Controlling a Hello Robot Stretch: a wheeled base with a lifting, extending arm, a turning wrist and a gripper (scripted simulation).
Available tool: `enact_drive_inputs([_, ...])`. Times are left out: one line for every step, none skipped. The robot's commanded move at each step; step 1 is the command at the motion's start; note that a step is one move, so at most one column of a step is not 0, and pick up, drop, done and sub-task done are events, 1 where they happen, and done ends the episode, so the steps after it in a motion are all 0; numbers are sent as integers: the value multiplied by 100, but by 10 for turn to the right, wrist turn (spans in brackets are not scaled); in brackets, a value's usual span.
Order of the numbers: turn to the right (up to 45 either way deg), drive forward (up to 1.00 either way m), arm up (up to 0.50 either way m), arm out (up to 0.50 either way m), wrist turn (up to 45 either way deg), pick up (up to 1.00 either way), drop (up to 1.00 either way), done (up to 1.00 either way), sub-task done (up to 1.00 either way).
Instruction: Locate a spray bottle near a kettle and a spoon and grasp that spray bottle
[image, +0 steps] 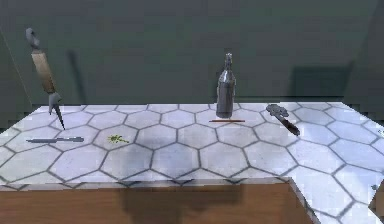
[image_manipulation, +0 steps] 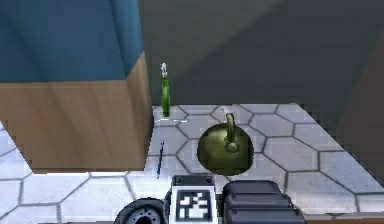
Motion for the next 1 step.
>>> enact_drive_inputs([0,0,0,50,0,0,0,0,0])
